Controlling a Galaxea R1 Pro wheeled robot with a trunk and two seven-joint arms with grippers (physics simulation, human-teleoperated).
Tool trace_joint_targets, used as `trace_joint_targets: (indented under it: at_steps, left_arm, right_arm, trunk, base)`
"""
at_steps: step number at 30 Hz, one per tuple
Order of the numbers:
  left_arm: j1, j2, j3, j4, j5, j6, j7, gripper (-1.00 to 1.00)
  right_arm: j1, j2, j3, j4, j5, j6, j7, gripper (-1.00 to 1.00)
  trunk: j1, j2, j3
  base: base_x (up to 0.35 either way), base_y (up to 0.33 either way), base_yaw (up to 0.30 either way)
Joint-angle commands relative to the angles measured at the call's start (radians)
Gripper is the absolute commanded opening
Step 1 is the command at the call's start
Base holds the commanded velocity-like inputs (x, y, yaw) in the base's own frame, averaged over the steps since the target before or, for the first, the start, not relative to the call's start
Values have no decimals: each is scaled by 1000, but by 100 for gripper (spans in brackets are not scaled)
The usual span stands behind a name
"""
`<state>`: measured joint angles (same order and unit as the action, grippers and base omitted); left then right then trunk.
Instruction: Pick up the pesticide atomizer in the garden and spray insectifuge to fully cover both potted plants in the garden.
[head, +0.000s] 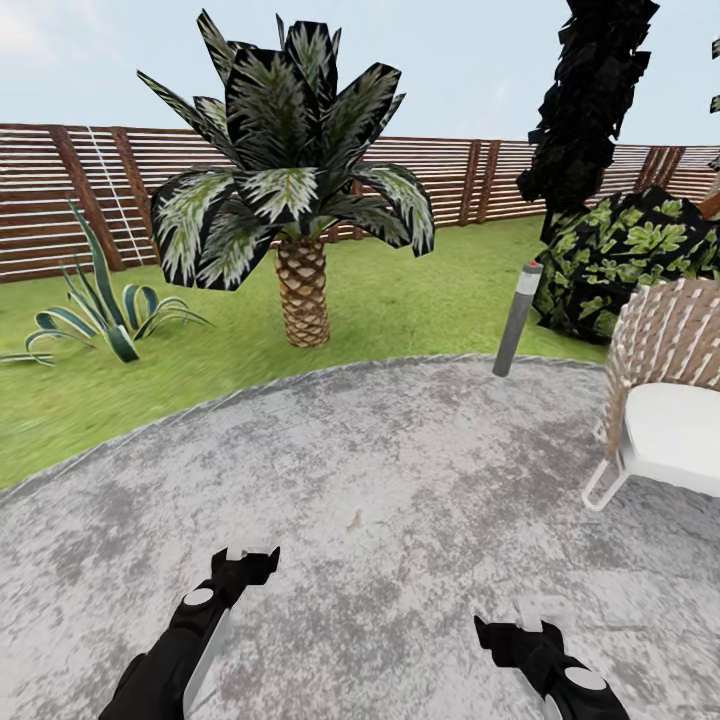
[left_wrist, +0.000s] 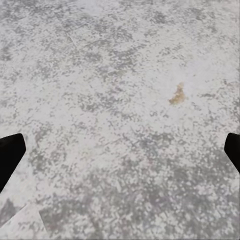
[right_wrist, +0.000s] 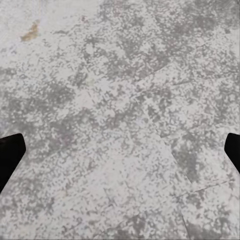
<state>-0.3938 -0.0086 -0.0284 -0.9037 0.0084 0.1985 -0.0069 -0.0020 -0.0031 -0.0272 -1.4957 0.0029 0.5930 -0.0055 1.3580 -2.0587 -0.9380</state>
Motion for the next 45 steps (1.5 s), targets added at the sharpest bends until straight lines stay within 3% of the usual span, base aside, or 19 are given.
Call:
trace_joint_targets:
  at_steps: [1, 11, 45]
  left_arm:
    - [0, 0, 0, -1, 1, 6, -1, 100]
    - [0, 0, 0, -1, 1, 6, -1, 100]
    - [0, -11, -1, -1, 1, 6, -1, 100]
  right_arm:
    - [-1, 0, 0, -2, 0, 5, -1, 100]
    - [0, 0, 0, -2, 0, 5, -1, 100]
    - [-1, 0, 0, 0, 0, 5, -1, 100]
  trunk:
    - [0, 0, -1]
    - [0, 0, -1]
    - [0, 0, -1]
  base:
    - [346, 0, 274]
    - [211, 0, 282]
    - [6, 0, 283]
